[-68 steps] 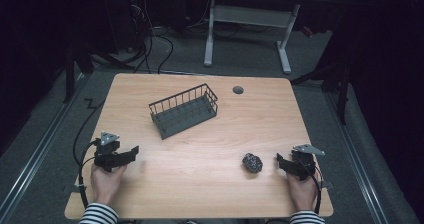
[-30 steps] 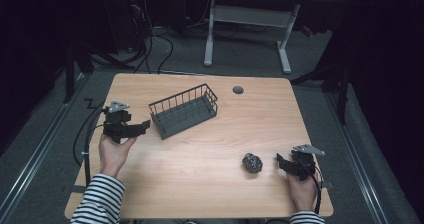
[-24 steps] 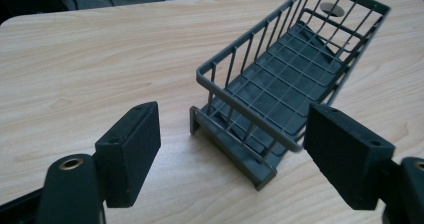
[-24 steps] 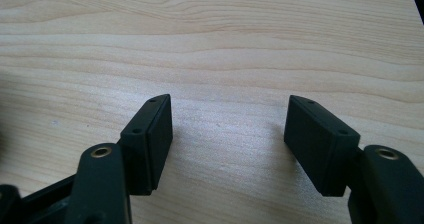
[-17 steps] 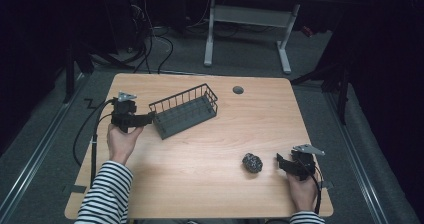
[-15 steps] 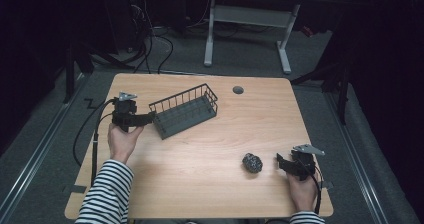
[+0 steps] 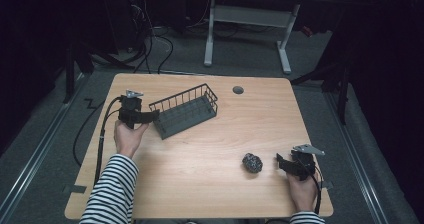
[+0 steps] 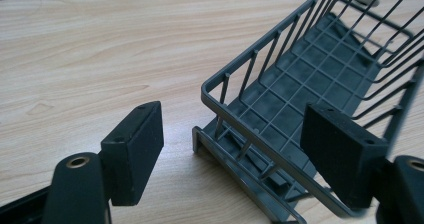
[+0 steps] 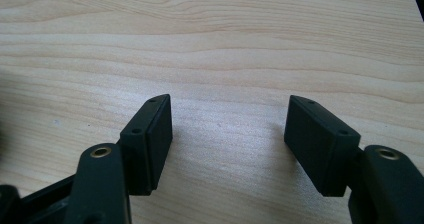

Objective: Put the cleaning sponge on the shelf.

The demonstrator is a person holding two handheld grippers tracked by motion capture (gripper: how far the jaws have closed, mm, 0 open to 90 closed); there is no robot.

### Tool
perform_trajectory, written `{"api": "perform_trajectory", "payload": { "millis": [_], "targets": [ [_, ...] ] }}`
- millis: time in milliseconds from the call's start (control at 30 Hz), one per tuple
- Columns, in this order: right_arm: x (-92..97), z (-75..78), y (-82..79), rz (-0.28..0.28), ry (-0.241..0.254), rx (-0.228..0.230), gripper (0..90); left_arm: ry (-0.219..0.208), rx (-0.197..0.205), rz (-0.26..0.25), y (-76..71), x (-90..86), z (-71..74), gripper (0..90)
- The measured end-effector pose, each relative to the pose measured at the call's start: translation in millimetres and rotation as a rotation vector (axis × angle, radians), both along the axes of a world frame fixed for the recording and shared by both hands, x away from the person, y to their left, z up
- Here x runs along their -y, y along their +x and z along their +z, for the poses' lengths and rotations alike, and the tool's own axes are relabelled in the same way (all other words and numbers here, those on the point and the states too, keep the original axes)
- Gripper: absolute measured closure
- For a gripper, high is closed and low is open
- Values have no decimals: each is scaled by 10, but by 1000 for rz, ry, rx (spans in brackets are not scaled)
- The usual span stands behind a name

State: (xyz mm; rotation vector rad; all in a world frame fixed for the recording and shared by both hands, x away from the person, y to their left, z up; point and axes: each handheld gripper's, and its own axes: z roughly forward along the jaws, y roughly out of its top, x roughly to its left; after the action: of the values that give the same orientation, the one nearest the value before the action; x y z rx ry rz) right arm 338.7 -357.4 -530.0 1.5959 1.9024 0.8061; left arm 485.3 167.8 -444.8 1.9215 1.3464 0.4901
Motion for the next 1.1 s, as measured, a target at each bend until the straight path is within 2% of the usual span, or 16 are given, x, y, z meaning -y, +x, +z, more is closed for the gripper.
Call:
{"api": "perform_trajectory", "payload": {
  "millis": [67, 133, 300, 533, 633, 900, 1100],
  "targets": [
    [0, -1, 0, 1, -1, 1, 362, 10, -4, 2, 32, 21, -20, 258],
    [0, 0, 0, 1, -1, 1, 362, 0, -6, 9, 54, 31, -40, 259],
    [0, 0, 0, 2, -1, 0, 362, 24, -32, 7, 85, 61, -104, 268],
    [-1, 0, 0, 2, -1, 0, 362, 32, -31, -10, 76, 105, -120, 323],
    [0, -1, 0, 3, -1, 1, 361, 45, -17, -17, 60, 137, -120, 376],
    [-1, 0, 0, 2, 0, 0, 360, 54, -25, -41, 49, 178, -142, 452],
    [-1, 0, 0, 3, 0, 0, 360, 62, -31, -51, 40, 205, -154, 468]
  ]
}}
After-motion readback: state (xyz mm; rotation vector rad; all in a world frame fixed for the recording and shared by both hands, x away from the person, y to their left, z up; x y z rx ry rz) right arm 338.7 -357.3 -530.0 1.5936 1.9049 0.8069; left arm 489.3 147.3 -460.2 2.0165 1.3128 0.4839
